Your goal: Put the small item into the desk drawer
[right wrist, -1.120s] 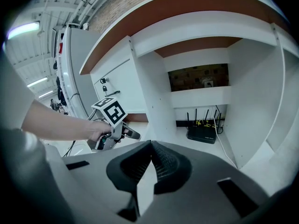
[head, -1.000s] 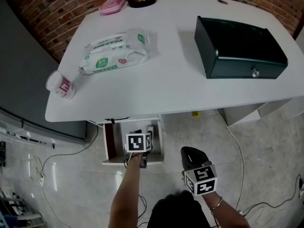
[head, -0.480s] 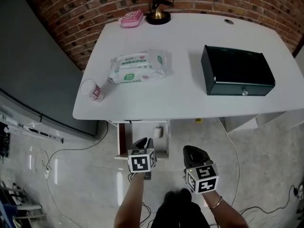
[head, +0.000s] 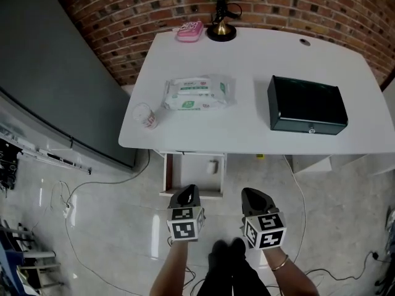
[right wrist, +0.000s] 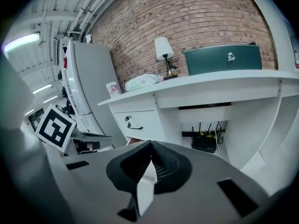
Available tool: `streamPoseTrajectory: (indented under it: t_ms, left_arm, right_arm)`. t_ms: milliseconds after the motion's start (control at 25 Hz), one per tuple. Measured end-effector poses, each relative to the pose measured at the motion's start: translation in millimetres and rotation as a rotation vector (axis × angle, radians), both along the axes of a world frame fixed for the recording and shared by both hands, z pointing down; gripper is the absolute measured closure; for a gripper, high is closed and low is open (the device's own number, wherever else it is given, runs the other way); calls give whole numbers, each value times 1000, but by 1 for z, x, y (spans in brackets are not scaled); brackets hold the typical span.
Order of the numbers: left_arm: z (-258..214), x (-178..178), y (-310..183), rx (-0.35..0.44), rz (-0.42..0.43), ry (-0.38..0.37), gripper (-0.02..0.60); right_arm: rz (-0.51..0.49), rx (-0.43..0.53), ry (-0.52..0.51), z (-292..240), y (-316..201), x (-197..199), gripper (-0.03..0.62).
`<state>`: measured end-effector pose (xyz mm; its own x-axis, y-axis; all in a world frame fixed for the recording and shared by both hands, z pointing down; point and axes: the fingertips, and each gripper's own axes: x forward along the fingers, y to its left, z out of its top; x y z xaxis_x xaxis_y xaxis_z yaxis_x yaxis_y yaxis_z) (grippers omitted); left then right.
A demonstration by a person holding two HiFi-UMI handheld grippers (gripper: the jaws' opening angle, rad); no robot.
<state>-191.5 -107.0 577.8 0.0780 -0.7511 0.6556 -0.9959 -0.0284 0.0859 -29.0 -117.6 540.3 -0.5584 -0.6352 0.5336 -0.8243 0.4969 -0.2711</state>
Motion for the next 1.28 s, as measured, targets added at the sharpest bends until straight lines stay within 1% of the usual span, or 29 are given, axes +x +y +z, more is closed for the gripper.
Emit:
streamPoseTrajectory:
  t_ms: [320, 480, 680, 960, 1280]
  left_arm:
    - [-72, 12, 31, 70, -30, 52, 560]
    - [-99, 21, 47, 87, -24, 47, 560]
    - [-124, 30, 64, 107, -31, 62, 560]
    - [-160, 35, 84, 145, -33, 51, 560]
    - [-190, 38, 106, 172, -55, 58, 560]
  right_arm:
    - [-1, 14, -17, -57, 13, 5, 586]
    - [-15, 25, -37, -83, 22, 6, 586]
    - [-39, 37, -51, -107, 36, 7, 586]
    - [-73, 44, -79, -134, 56, 4, 588]
    - [-109, 64, -77, -158, 74, 4, 588]
